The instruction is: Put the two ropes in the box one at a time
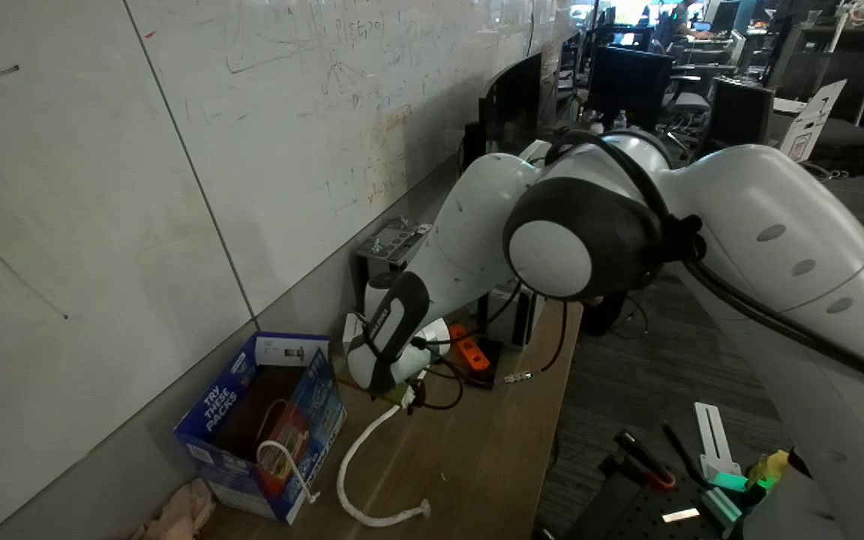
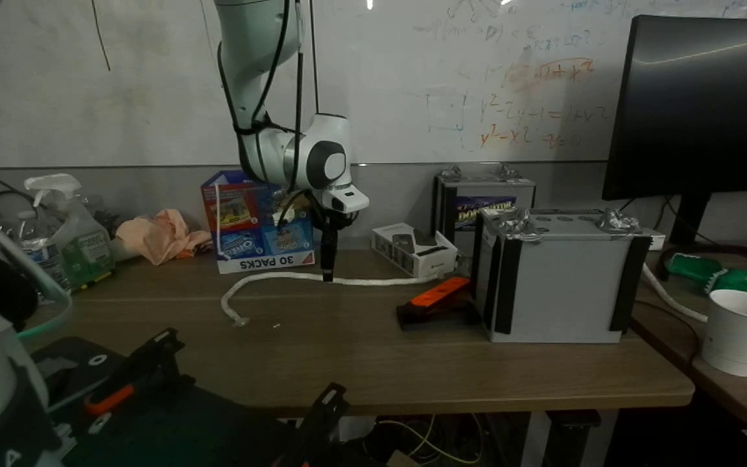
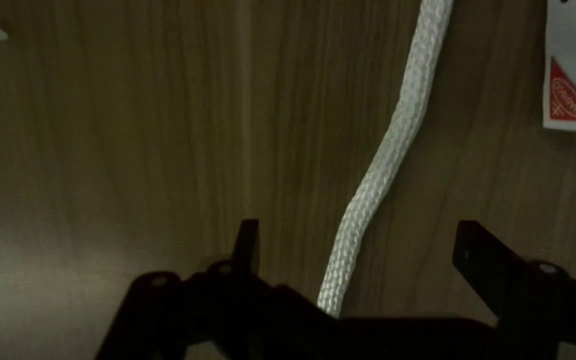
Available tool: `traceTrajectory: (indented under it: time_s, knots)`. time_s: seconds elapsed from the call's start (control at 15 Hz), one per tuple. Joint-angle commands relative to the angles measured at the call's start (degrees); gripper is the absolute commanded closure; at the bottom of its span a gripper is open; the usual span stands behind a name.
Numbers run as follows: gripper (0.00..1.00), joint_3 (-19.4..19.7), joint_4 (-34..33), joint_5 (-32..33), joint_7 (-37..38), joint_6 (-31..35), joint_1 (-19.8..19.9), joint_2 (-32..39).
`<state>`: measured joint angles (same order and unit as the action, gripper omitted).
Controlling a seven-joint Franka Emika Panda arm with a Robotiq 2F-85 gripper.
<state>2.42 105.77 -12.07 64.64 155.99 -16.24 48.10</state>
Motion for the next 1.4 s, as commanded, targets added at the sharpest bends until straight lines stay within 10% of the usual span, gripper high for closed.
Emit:
traceTrajectory:
  time_s: [0.0,1.07,1.33]
  knots:
    - [0.00,3.74,-3.05,1.74,4.37,-0.83,-3.22,2.16]
    - [0.00,5.30,-5.70,4.17,8.18,-2.83,-3.74,5.24]
    - [0.42,5.38,-5.78,5.09,7.74,-4.05,-3.90,5.18]
